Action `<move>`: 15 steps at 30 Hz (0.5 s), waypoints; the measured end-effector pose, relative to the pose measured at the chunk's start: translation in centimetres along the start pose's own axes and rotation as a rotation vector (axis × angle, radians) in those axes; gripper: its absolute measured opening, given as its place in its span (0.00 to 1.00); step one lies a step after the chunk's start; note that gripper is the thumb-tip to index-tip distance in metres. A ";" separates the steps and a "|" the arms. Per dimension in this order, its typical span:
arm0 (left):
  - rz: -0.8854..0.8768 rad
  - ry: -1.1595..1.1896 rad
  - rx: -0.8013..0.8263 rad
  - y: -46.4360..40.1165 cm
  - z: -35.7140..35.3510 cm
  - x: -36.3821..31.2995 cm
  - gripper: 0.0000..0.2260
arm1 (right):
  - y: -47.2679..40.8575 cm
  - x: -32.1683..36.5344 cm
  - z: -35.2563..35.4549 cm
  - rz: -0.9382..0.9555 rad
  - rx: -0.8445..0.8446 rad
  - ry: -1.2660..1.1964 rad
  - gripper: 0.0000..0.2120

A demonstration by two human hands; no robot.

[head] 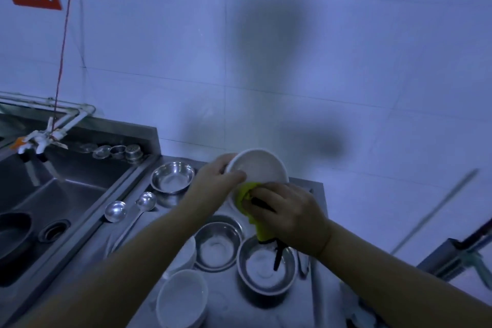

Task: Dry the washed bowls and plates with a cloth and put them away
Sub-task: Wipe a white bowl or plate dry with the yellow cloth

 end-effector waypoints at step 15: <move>0.126 -0.149 0.209 0.4 -10.8 3.4 0.15 | 10.4 -4.1 1.2 0.234 -0.021 -0.149 0.05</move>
Point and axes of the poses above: each hand's wrist, its own y-axis away from the middle knuckle, its own z-axis out of the back of the hand, x = y × z, the point moved 10 cm from there along -y, towards the middle knuckle, and after that the axes turned 15 degrees about y, right-handed, at the moved point
